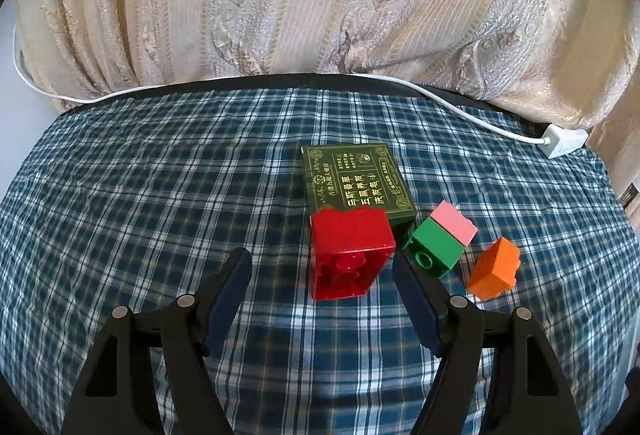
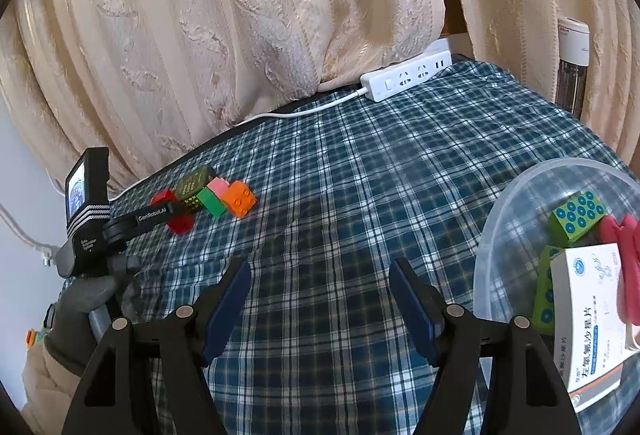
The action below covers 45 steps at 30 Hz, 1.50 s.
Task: Organize objects
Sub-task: 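Move both grippers back toward the remaining blocks, then grasp the red brick with the left gripper, then grasp the orange block with the right gripper while the left gripper holds the red brick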
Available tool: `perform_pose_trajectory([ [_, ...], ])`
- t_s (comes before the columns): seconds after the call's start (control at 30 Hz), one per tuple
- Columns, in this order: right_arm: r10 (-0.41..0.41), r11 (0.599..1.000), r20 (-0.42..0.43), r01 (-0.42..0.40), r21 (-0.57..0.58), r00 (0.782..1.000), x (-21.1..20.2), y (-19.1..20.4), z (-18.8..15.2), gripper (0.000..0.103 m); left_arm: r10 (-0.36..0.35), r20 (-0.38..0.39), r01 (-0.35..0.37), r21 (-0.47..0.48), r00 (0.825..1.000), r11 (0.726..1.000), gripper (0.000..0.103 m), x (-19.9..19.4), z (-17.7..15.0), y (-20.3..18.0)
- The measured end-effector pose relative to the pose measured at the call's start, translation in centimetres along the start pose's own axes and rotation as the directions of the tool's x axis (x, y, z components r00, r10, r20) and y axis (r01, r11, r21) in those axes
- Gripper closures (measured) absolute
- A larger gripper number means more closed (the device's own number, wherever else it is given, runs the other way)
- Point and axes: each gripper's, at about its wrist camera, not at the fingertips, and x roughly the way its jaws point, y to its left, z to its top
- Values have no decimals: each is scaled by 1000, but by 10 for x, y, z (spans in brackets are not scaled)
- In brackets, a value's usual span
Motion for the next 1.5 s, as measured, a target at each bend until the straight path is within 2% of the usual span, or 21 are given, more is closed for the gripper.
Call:
perform_pose_trajectory([
  [0.2,2,1000,-16,-2,-28,1000,10,9,3,28,-11,14,11,27,1000,1000,32,4,1,1],
  [0.33,35,999,-47,-36,-27,998,21,15,8,28,-39,8,38,44,999,998,48,7,2,2],
  [0.5,31,998,-62,-35,-62,998,37,28,12,28,-61,-4,61,48,998,997,70,9,3,4],
  [0.8,26,988,-88,-39,-148,996,68,56,22,28,-74,21,72,74,997,995,70,-12,0,-1],
  [1.27,13,972,-135,-45,-231,991,131,89,47,28,-93,58,92,33,994,995,70,-37,15,10],
  [1.5,15,973,-175,-55,-223,984,155,94,54,28,-99,60,98,23,993,995,70,-40,16,11],
])
